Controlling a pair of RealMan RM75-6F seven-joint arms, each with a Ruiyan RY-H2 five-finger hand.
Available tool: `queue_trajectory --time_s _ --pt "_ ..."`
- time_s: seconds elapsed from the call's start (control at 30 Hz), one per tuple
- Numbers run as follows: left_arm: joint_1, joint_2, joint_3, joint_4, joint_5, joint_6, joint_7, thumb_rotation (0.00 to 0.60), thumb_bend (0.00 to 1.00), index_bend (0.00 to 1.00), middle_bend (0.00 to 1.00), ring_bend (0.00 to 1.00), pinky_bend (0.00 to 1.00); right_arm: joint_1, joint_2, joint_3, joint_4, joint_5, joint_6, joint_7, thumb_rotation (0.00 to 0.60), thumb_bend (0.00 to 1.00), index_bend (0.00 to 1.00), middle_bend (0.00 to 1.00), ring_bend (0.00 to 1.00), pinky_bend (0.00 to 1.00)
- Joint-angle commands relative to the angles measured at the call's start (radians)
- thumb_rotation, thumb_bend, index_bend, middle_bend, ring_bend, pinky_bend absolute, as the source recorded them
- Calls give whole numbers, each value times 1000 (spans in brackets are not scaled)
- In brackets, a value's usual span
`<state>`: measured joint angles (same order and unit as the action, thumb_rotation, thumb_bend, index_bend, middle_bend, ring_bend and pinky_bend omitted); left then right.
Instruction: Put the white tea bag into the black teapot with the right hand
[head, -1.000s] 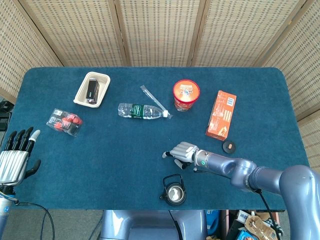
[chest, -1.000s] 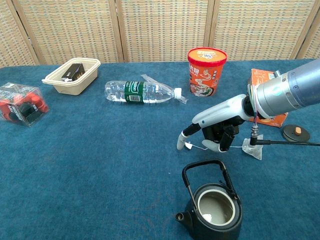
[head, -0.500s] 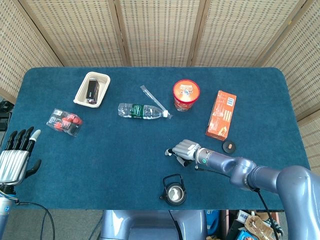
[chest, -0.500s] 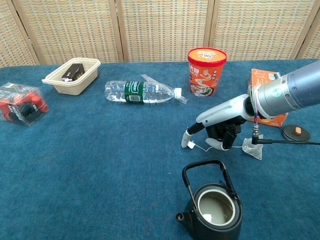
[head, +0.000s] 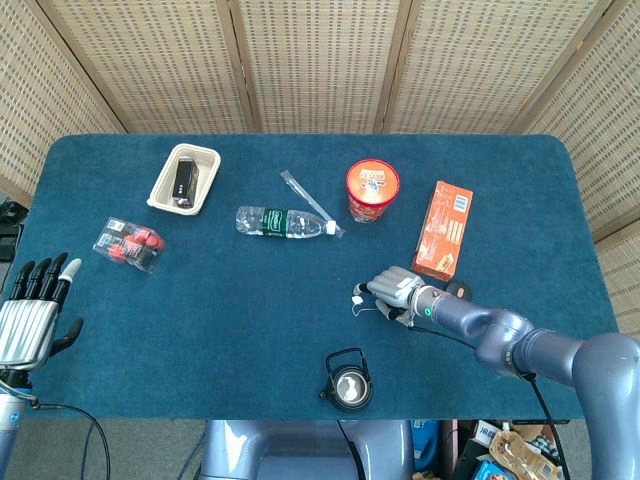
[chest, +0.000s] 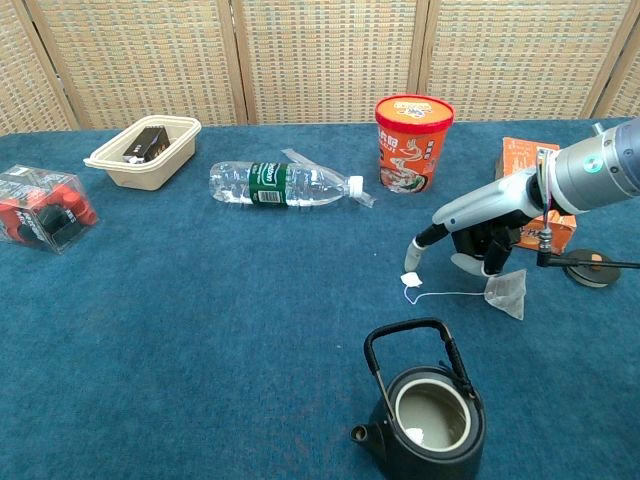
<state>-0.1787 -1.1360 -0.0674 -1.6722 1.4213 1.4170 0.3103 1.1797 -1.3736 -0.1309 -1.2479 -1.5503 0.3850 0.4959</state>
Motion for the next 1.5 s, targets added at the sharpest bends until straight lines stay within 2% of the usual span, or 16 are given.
queue_trajectory --time_s 0.03,0.2,0.33,0.47,0.6,0.77,1.13,1.5 --pt "0 0 0 0 0 1 1 600 369 34 0 0 0 -10 8 2 8 15 -7 -21 600 937 188 969 981 1000" --pt "2 1 -1 -2 1 6 0 600 369 34 0 0 0 -25 17 12 11 39 -4 -52 600 937 188 969 981 1000" --pt "4 1 2 -4 5 9 -3 600 368 34 0 0 0 -52 28 31 -1 59 40 -81 600 929 189 949 981 1000" --pt "7 0 3 -3 6 12 -8 600 369 34 0 0 0 -115 29 71 -17 98 163 -150 600 720 221 854 969 1000" --pt "8 0 3 -1 8 15 -15 600 369 34 0 0 0 -170 17 111 -38 159 254 -234 600 521 297 764 856 1000" --pt "8 -1 4 2 10 15 -23 600 369 34 0 0 0 -216 -13 146 -54 208 336 -314 600 436 386 777 847 1000" --pt "13 -5 6 11 20 24 -37 600 369 34 0 0 0 -254 -98 198 -59 294 384 -483 600 412 472 845 854 1000" --pt "14 -5 9 11 23 24 -34 600 369 34 0 0 0 -246 -149 221 -52 341 343 -568 600 413 487 889 911 1000"
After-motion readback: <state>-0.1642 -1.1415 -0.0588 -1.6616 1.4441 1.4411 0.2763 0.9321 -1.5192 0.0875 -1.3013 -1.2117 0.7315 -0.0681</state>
